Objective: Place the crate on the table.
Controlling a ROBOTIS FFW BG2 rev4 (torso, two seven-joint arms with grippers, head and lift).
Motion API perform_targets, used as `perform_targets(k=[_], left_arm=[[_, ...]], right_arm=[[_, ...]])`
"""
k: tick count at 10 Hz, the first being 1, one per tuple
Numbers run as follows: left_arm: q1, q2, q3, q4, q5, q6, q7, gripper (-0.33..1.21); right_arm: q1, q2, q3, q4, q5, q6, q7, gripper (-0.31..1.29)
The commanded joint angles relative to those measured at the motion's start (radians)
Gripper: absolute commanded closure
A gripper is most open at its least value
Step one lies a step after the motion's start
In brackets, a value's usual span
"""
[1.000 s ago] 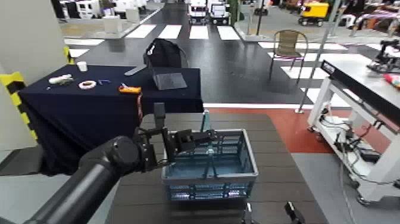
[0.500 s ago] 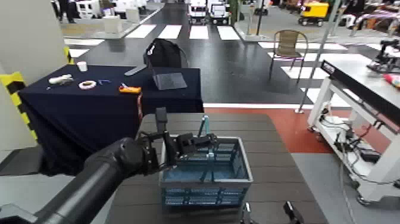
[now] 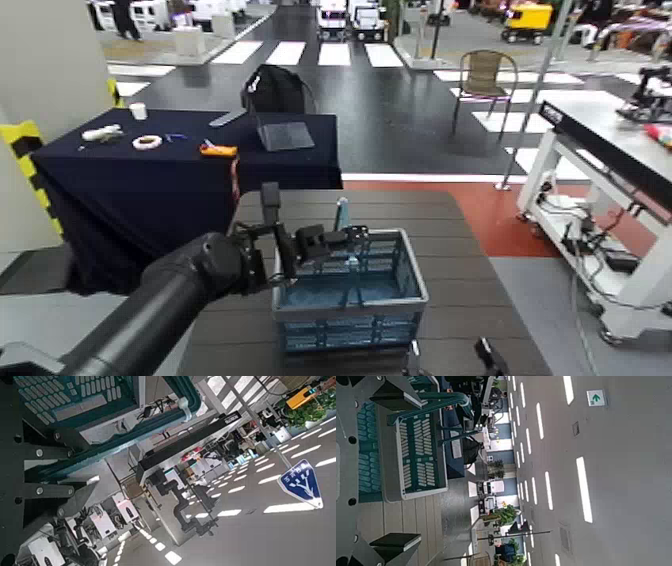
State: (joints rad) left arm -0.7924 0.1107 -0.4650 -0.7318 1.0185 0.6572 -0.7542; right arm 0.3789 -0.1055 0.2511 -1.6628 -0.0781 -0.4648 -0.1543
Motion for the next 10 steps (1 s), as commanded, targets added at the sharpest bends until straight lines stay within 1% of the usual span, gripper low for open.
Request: perform_targets(k=[1,2,3,5,7,9,10], left_arm=[[0.004,0.0,0.002,0.0,0.0,-0.007,-0.001,0.34],[0.005,0.0,0.003,-0.001,0.0,-0.008,-0.001,0.07],[0.005,0.001,0.002,0.0,-0.002,-0.011,0.001,0.1],[0.007,0.003,0.009,-0.003,-0.035,-0.019,0.004,0.09],[0.016,0.006,0.037,-0.014,-0.1,-0.027,0.013,0.09],[0.039,0.015,0.075,-0.078,-0.183,-0.042,0.032,0.09],[0.073,0.032,0.108,-0.161,-0.233,-0.048,0.081,0.09]], right_arm=[[0.0,0.0,0.001,0.0,0.0,0.0,0.001,0.13],[0.0,0.0,0.001,0.0,0.0,0.0,0.001,0.13],[0.0,0.0,0.002,-0.002,0.0,0.0,0.001,0.13],[0.0,0.0,0.004,-0.002,0.0,0.002,0.001,0.13],[0.002,0.0,0.002,-0.003,0.0,0.003,0.001,0.13],[0.003,0.001,0.001,-0.005,0.0,0.005,0.001,0.13],[0.005,0.001,-0.001,-0.006,0.001,0.005,0.001,0.13]])
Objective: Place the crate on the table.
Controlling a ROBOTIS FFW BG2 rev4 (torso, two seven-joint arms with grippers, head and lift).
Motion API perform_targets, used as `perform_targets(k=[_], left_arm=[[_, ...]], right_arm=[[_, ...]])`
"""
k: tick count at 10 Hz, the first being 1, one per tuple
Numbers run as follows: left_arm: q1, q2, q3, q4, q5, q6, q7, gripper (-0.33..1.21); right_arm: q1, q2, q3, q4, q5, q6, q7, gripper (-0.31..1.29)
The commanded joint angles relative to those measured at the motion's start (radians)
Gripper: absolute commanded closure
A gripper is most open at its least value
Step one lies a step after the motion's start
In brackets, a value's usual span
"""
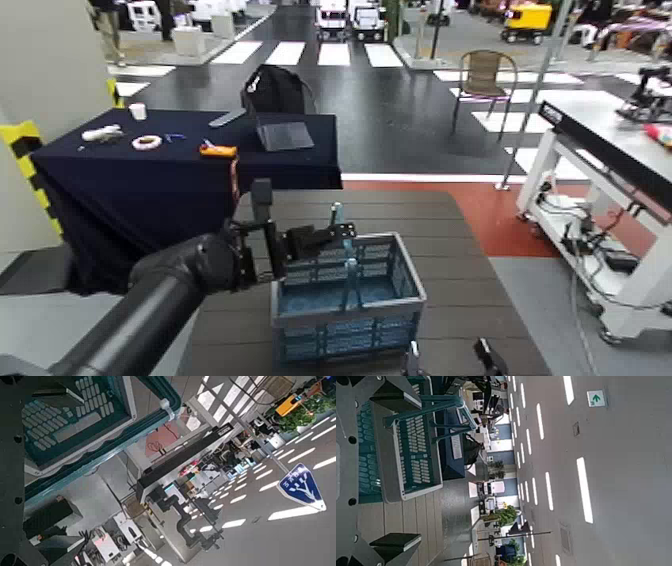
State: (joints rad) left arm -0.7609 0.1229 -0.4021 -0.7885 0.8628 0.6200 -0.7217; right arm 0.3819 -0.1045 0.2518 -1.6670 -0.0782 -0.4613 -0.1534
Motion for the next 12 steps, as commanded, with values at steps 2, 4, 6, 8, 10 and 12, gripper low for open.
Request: perform_targets(k=[2,4,6,8,10,12], left_arm=[[0.138,0.058,0.123,-0.302,-0.169,-0.02,0.16,0.11],[0.264,0.083,0.187,-0.506,-0.24,-0.054,0.257,0.11],[0.416,0.087,0.259,-0.716,-0.332,-0.089,0.355,0.11],[0.558,0.092,0.289,-0.844,-0.372,-0.203,0.441,0.11],[0.692,0.083,0.321,-0.948,-0.438,-0.293,0.518,0.11],[0.808,0.055,0.342,-1.014,-0.516,-0.385,0.582,0.11]], right_arm=[[0.005,0.003,-0.009,-0.004,0.002,0.003,0.0,0.13],[0.008,0.005,-0.014,-0.005,0.002,0.003,0.0,0.13],[0.012,0.006,-0.02,-0.007,0.003,0.001,0.0,0.13],[0.015,0.006,-0.026,-0.008,0.005,-0.004,0.0,0.13],[0.02,0.009,-0.031,-0.008,0.005,-0.007,0.0,0.13],[0.021,0.011,-0.035,-0.008,0.006,-0.008,0.0,0.13]])
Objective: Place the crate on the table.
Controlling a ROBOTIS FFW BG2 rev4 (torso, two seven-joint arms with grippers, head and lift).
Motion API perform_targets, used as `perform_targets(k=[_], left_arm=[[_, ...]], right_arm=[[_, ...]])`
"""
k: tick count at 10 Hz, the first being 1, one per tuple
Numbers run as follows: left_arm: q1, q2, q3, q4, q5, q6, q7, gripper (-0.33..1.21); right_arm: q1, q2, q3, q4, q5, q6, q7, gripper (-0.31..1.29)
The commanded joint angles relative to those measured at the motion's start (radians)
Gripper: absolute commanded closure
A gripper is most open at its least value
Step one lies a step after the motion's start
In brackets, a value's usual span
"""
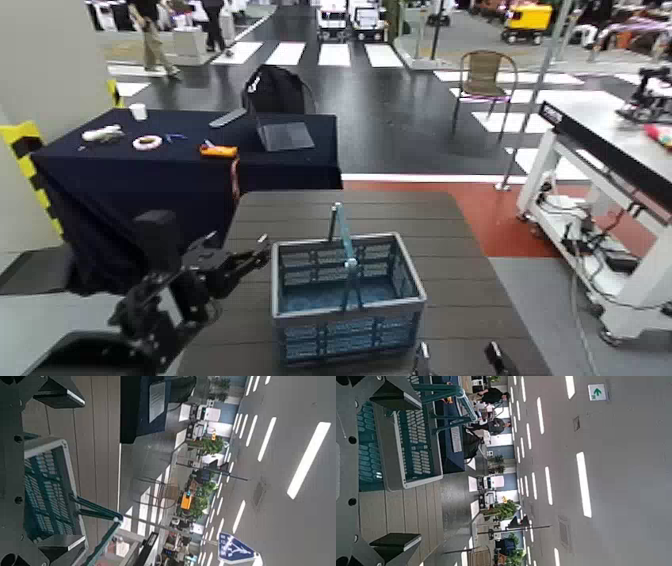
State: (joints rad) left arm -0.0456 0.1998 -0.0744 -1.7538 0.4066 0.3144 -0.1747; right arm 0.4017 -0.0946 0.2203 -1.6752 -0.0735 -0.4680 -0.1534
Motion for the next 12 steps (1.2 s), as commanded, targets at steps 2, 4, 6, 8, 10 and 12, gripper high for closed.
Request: perform_targets(k=[2,4,6,8,10,12], left_arm=[[0.182,-0.043,0.024,-0.064,-0.095,-0.167,0.063,0.11],[0.259,-0.039,0.008,-0.064,-0.109,-0.271,0.109,0.11],[0.336,-0.04,-0.002,-0.056,-0.143,-0.394,0.169,0.11],[0.406,-0.045,-0.002,-0.058,-0.207,-0.485,0.21,0.11],[0.449,-0.056,0.001,-0.056,-0.252,-0.551,0.23,0.11],[0.463,-0.057,0.001,-0.056,-0.261,-0.577,0.244,0.11]], right_arm=[[0.003,0.003,-0.006,0.0,0.0,0.005,0.0,0.13],[0.005,0.003,-0.004,0.0,-0.008,0.02,0.0,0.13],[0.006,0.003,-0.004,-0.003,-0.008,0.023,0.0,0.13],[0.011,0.004,-0.009,-0.008,-0.002,0.023,-0.002,0.13],[0.012,0.004,-0.01,-0.009,0.0,0.023,-0.002,0.14],[0.016,0.006,-0.015,-0.012,0.009,0.026,-0.006,0.13]])
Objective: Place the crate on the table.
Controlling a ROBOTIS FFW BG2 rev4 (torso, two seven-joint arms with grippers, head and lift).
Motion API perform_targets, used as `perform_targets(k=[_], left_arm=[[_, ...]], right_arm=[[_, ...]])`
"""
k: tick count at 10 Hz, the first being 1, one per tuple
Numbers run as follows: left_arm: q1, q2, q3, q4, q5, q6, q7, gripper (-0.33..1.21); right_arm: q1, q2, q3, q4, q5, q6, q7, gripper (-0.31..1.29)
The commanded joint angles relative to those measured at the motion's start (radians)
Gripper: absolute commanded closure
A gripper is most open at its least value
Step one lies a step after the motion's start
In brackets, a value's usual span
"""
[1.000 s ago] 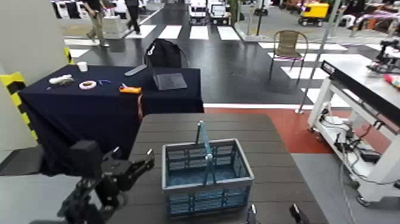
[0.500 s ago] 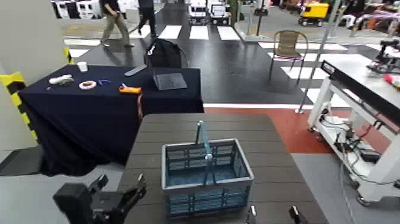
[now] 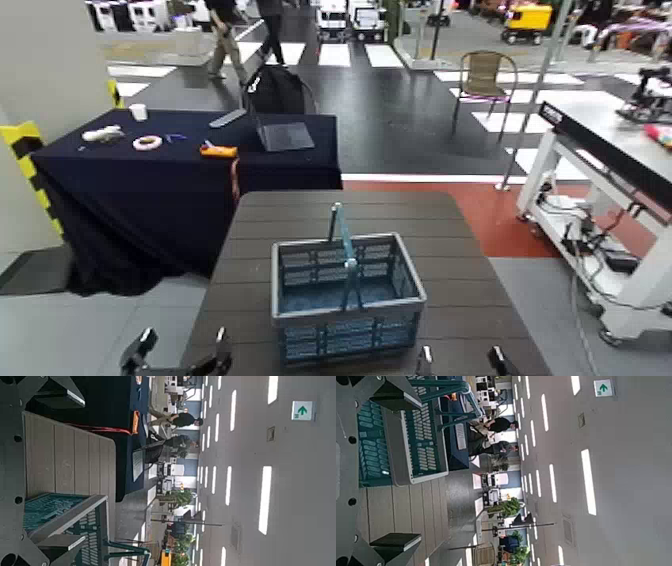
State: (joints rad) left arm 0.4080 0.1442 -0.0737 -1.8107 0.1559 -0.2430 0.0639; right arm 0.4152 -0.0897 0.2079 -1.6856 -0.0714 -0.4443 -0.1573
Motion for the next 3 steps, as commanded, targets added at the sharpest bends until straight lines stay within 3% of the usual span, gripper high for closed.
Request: perform_targets(k=[1,3], left_arm=[[0.009,-0.002,0.0,0.001,-0.015,-0.021,0.005,0.11],[0.009,-0.002,0.0,0.001,-0.015,-0.022,0.005,0.11]], right_arm=[[0.002,0.001,-0.004,-0.005,0.012,0.004,-0.002,0.13],[0.005,0.001,-0.009,-0.014,0.033,0.018,-0.004,0.13]])
